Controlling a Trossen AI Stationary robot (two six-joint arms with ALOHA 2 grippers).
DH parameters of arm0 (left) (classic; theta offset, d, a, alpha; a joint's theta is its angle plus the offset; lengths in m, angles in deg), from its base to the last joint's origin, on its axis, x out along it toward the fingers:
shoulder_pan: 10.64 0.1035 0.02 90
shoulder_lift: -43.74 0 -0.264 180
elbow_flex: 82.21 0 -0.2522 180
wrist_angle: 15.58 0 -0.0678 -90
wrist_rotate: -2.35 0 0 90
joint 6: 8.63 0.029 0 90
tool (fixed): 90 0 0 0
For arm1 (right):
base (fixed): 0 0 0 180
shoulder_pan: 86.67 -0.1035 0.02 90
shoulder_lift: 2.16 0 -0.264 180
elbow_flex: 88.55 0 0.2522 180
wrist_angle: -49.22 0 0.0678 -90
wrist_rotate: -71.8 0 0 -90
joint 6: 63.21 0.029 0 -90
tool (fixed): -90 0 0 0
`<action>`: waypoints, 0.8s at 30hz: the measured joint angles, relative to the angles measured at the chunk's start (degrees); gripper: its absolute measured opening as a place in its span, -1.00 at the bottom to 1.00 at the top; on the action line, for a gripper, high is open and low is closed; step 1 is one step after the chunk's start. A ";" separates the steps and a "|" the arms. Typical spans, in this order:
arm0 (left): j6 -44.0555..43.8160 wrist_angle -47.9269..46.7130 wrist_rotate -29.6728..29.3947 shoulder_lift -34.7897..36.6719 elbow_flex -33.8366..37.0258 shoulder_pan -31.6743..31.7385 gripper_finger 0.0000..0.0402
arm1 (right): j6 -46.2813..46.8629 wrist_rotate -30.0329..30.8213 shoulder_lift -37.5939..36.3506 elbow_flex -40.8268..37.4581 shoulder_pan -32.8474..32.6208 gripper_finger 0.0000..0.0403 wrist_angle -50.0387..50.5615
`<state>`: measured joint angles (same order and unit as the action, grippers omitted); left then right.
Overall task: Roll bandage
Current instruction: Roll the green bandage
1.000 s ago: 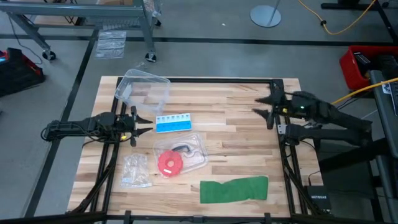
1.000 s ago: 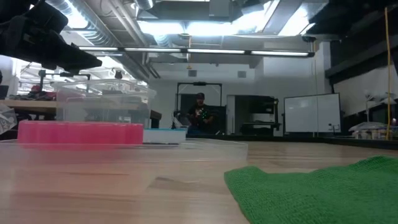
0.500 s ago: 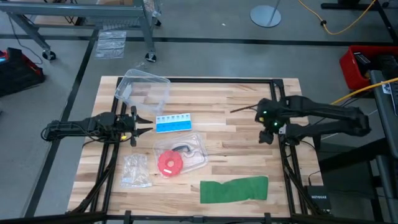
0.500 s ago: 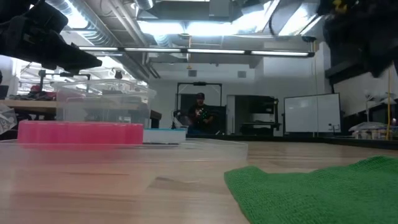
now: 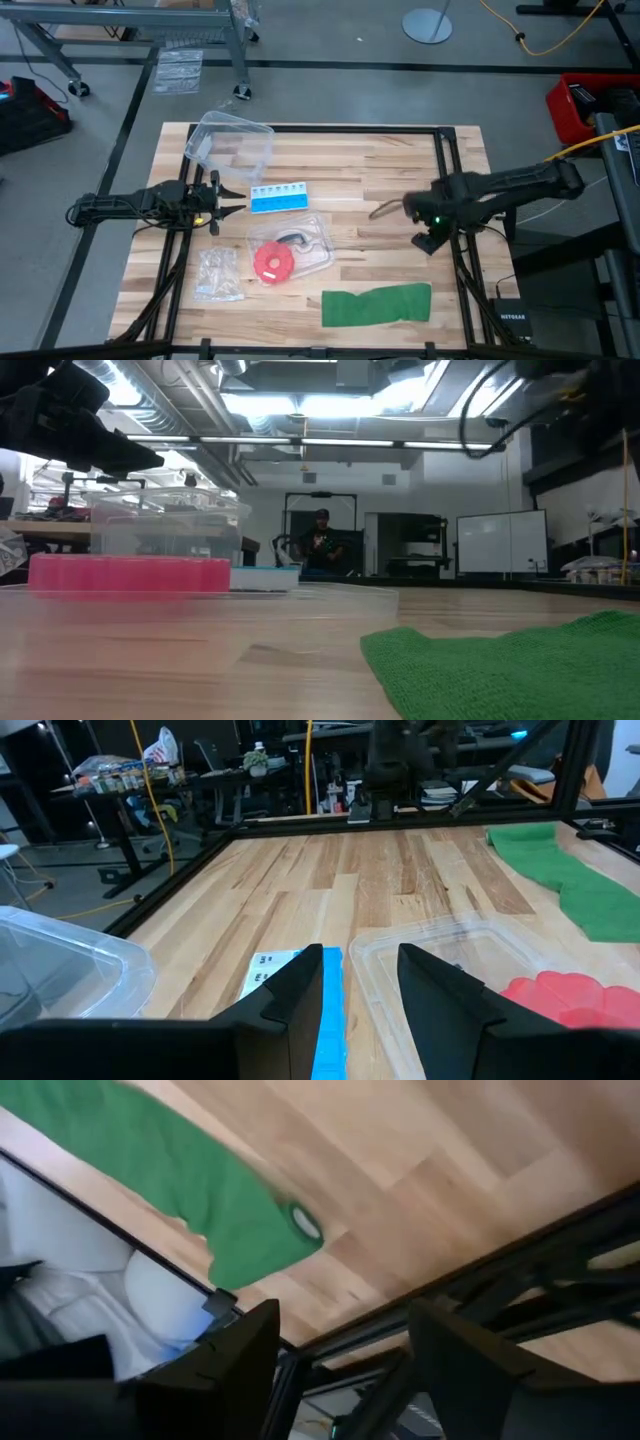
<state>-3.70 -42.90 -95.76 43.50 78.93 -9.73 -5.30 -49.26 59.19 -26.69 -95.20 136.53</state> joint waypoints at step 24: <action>-0.74 -0.09 0.03 -0.02 0.00 -0.04 -0.38 | 72.38 29.14 20.78 0.00 -49.80 0.13 -37.77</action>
<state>-4.44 -42.99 -95.72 43.48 78.93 -9.78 67.09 -20.12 79.97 -26.69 -145.00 98.76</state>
